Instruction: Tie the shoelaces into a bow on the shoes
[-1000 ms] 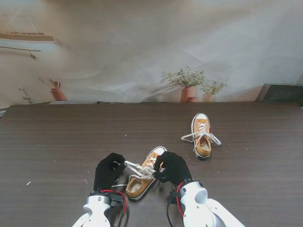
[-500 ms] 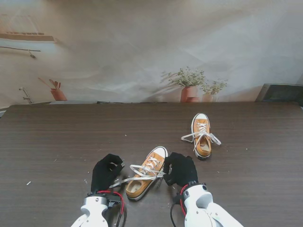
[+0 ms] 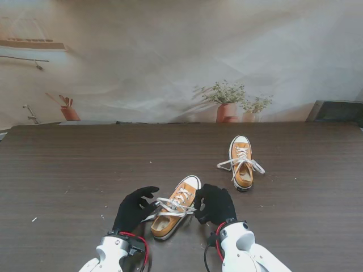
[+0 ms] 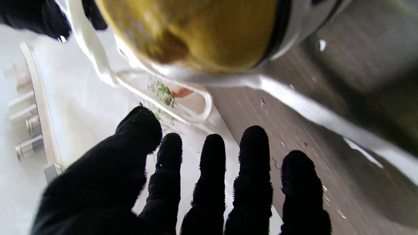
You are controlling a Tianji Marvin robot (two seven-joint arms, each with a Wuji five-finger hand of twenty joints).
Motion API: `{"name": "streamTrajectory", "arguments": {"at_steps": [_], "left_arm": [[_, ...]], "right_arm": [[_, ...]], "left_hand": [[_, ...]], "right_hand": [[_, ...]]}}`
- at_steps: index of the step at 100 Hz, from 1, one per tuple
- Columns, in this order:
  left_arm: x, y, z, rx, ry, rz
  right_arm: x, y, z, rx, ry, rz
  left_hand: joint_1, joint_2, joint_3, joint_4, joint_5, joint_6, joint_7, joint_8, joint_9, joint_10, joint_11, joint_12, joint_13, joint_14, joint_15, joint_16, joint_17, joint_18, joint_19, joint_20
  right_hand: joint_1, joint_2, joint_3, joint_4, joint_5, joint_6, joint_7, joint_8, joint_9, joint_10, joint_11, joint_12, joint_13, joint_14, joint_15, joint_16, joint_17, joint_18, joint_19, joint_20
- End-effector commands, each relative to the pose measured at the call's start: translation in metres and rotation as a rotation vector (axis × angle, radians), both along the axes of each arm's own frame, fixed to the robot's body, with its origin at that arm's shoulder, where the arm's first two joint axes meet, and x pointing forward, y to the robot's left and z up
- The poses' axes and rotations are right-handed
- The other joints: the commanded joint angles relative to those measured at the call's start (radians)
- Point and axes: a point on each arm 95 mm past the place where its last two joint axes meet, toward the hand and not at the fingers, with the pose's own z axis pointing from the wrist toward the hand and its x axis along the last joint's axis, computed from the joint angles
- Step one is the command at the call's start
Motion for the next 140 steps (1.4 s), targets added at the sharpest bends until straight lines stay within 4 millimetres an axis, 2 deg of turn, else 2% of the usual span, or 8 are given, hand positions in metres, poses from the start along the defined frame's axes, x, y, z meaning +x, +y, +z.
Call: {"name": "streamTrajectory", "arguments": {"at_steps": [1,29,53,65,86,94,111,140], "left_arm": [[0.003,-0.007,0.007,0.001,-0.012,-0.033],[0.013,-0.021,0.003,0.058,0.0,-0.084],[0.013,-0.026,-0.002,0.131,0.049,-0.135],[0.012,-0.026,-0.003,0.154,0.066,-0.142],[0.011,-0.024,-0.003,0.129,0.065,-0.119],[0.01,-0.022,-0.004,0.109,0.048,-0.085],[0.008,-0.015,-0.005,0.091,0.021,-0.014],[0.007,-0.009,-0.007,0.068,0.025,0.031]], "right_arm": [[0.0,0.001,-0.001,0.0,0.01,0.017],[-0.001,0.002,-0.002,0.007,0.01,0.03],[-0.001,0.004,-0.002,0.015,0.01,0.035],[-0.001,0.004,-0.002,0.018,0.009,0.036],[-0.002,0.005,-0.002,0.021,0.003,0.038],[-0.002,0.005,-0.003,0.011,0.003,0.038],[-0.001,0.005,-0.004,0.002,0.012,0.039],[-0.002,0.004,-0.006,-0.032,0.001,0.017]], "left_hand": [[-0.037,-0.02,0.043,-0.026,-0.035,-0.131,-0.055,-0.032,-0.022,-0.041,-0.007,-0.018,-0.013,-0.03,-0.003,0.041,-0.012,-0.042,-0.003,0.017],[0.04,-0.032,0.098,-0.024,0.002,-0.143,-0.066,-0.04,0.009,-0.039,0.018,-0.008,0.016,-0.032,0.018,0.048,0.014,-0.035,0.006,0.016],[0.204,0.009,-0.079,-0.031,0.109,-0.131,-0.007,-0.014,0.06,-0.027,-0.048,0.178,0.028,-0.037,0.036,0.041,0.033,-0.036,0.017,0.0],[0.368,0.148,-0.378,0.016,0.205,-0.056,0.149,-0.061,0.092,-0.015,-0.076,0.248,0.026,-0.029,0.053,0.051,0.045,-0.029,0.026,0.0],[0.399,0.229,-0.462,0.018,0.141,-0.027,0.377,0.222,0.08,0.0,-0.034,0.252,0.013,-0.01,0.049,0.052,0.038,-0.006,0.022,0.012],[0.402,0.191,-0.448,0.026,0.189,-0.013,0.343,0.222,0.124,0.001,-0.059,0.216,0.029,0.002,0.026,0.038,0.05,0.007,0.021,0.011],[0.281,0.039,-0.128,-0.036,0.26,-0.002,0.354,0.147,0.213,0.004,-0.117,0.244,0.064,0.011,0.033,0.03,0.08,0.028,0.033,-0.005],[0.257,0.017,-0.054,-0.059,0.267,0.021,0.37,0.146,0.243,0.001,-0.136,0.264,0.066,0.021,0.034,0.029,0.081,0.039,0.034,-0.006]], "right_hand": [[0.045,-0.008,0.092,0.008,0.034,-0.052,0.016,0.041,0.029,-0.019,0.007,0.01,0.021,0.003,0.011,0.001,0.005,0.007,0.025,-0.008],[0.047,-0.01,0.093,0.009,0.032,-0.044,0.016,0.044,0.033,-0.019,0.008,0.011,0.023,0.004,0.012,0.002,0.006,0.007,0.026,-0.01],[0.049,-0.01,0.095,0.008,0.032,-0.04,0.018,0.043,0.033,-0.019,0.006,0.011,0.024,0.004,0.012,0.002,0.007,0.008,0.028,-0.012],[0.05,-0.01,0.095,0.008,0.032,-0.035,0.019,0.042,0.034,-0.02,0.007,0.012,0.025,0.005,0.013,0.003,0.007,0.008,0.028,-0.013],[0.051,-0.015,0.098,0.007,0.033,-0.034,0.021,0.041,0.037,-0.02,0.008,0.013,0.025,0.004,0.012,0.003,0.008,0.008,0.029,-0.014],[0.052,-0.018,0.101,0.006,0.035,-0.034,0.022,0.041,0.034,-0.019,0.007,0.012,0.025,0.005,0.012,0.003,0.007,0.008,0.029,-0.014],[0.052,-0.017,0.102,0.006,0.034,-0.032,0.023,0.04,0.034,-0.018,0.006,0.012,0.023,0.005,0.012,0.002,0.005,0.008,0.029,-0.015],[0.069,-0.021,0.11,0.003,0.033,0.003,0.028,0.042,0.045,-0.019,0.011,0.014,0.028,0.009,0.014,0.003,0.007,0.009,0.031,-0.016]]}}
